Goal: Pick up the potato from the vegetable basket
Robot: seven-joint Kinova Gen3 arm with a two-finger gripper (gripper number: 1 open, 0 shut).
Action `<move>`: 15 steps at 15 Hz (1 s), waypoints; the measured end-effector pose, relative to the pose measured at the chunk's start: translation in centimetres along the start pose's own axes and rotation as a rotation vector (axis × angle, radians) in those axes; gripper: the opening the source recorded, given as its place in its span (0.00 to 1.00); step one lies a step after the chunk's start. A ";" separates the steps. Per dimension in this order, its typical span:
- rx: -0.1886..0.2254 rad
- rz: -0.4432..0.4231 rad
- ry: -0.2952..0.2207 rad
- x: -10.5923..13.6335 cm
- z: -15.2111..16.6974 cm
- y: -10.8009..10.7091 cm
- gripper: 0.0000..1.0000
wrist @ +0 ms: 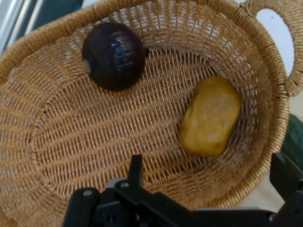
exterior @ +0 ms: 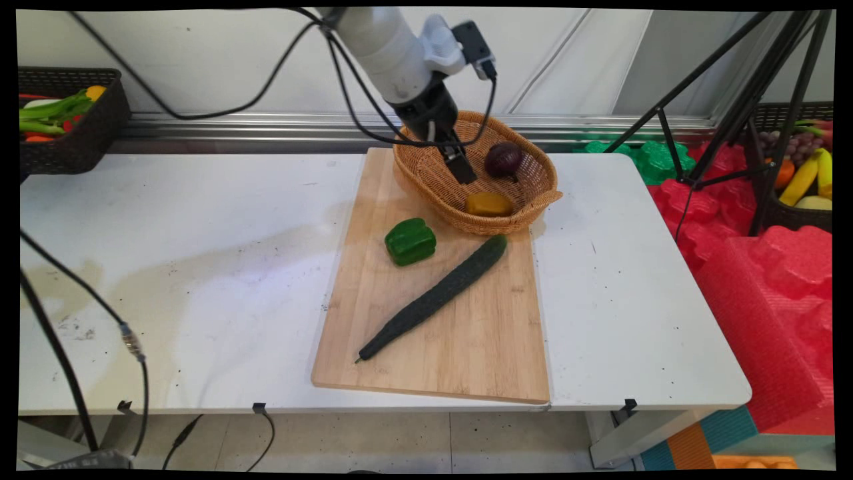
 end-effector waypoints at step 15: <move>-0.158 0.070 -0.186 4.1 12.1 -2.9 1.00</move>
